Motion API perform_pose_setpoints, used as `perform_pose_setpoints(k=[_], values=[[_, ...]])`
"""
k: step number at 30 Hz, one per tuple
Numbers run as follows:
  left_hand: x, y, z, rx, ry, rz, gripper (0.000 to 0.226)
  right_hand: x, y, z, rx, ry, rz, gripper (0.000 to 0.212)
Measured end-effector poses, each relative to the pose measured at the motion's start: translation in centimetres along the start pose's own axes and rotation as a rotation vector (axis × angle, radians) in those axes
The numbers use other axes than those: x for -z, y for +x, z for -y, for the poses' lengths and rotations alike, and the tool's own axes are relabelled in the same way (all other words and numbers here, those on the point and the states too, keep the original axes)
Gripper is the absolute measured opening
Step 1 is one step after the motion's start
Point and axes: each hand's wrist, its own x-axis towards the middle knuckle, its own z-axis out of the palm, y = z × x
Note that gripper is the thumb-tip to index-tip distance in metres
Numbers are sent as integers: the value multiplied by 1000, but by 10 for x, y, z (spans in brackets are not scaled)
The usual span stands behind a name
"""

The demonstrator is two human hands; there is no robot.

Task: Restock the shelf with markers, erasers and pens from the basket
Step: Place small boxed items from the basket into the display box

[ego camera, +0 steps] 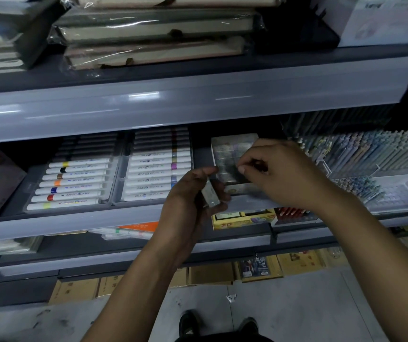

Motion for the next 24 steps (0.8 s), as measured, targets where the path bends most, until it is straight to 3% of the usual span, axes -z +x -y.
perform_pose_setpoints(k=[6, 10, 12, 15, 20, 24], values=[[-4, -1, 0, 27, -77, -25, 29, -13, -13, 29, -10, 160, -6, 23], [-7, -1, 2, 4, -43, -69, 26, -19, -18, 38, -20, 139, 15, 40], [-7, -1, 2, -21, -20, -82, 16, -20, -19, 40, -24, 118, 14, 45], [-6, -2, 2, -50, -5, -73, 19, -20, -22, 43, -27, 118, 10, 47], [-5, -4, 2, -54, 3, -21, 50, -21, -23, 47, -58, 198, -42, 31], [-2, -5, 5, -75, 24, 34, 41, -21, -23, 49, -81, 244, -113, 23]])
